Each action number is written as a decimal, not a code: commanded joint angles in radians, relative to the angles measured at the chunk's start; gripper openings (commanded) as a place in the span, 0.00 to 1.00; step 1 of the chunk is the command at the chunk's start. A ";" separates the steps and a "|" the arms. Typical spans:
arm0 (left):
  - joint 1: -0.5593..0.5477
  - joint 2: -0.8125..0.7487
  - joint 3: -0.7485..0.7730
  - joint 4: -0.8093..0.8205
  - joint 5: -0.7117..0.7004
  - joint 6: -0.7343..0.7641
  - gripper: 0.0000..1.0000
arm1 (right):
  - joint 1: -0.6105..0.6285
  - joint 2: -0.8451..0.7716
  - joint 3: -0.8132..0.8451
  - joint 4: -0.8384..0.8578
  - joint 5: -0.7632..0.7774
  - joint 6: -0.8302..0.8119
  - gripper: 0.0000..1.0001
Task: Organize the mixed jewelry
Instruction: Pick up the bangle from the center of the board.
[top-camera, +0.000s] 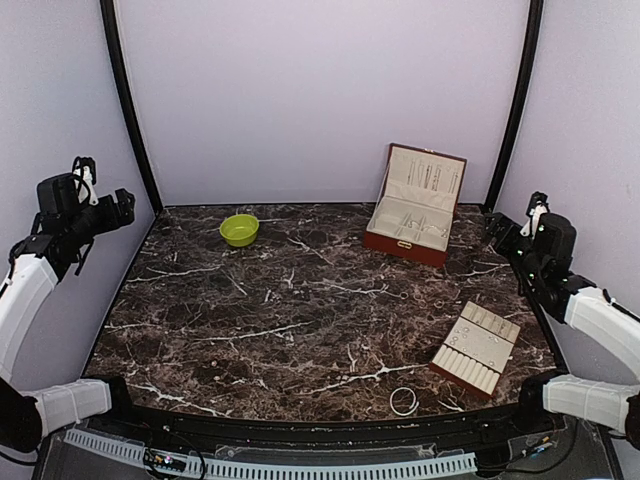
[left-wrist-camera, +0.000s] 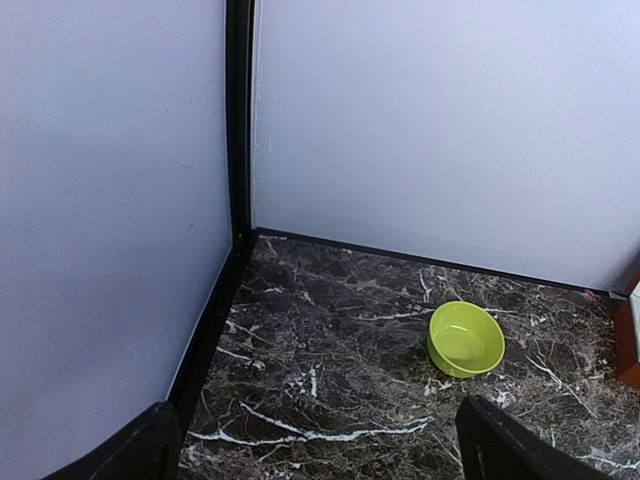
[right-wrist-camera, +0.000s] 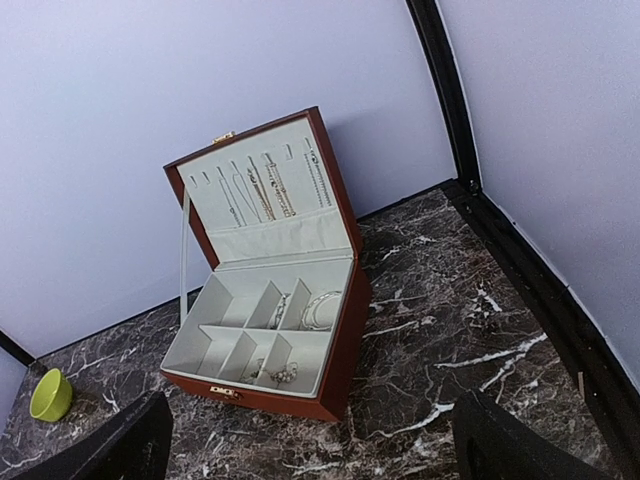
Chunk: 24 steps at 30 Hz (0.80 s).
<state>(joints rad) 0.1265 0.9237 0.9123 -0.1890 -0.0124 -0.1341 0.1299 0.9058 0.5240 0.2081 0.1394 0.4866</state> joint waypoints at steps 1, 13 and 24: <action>0.005 0.009 0.009 -0.002 -0.028 -0.004 0.99 | -0.004 0.004 -0.012 0.051 0.044 0.044 0.98; 0.005 -0.027 -0.031 -0.009 -0.204 0.024 0.99 | -0.004 -0.001 0.002 0.002 0.056 0.030 0.98; -0.093 0.066 0.046 -0.033 0.001 0.047 0.99 | 0.004 0.044 0.049 -0.101 -0.106 -0.069 0.99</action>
<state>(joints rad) 0.1123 0.9386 0.8959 -0.1967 -0.0731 -0.1120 0.1299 0.9230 0.5270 0.1604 0.1184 0.4755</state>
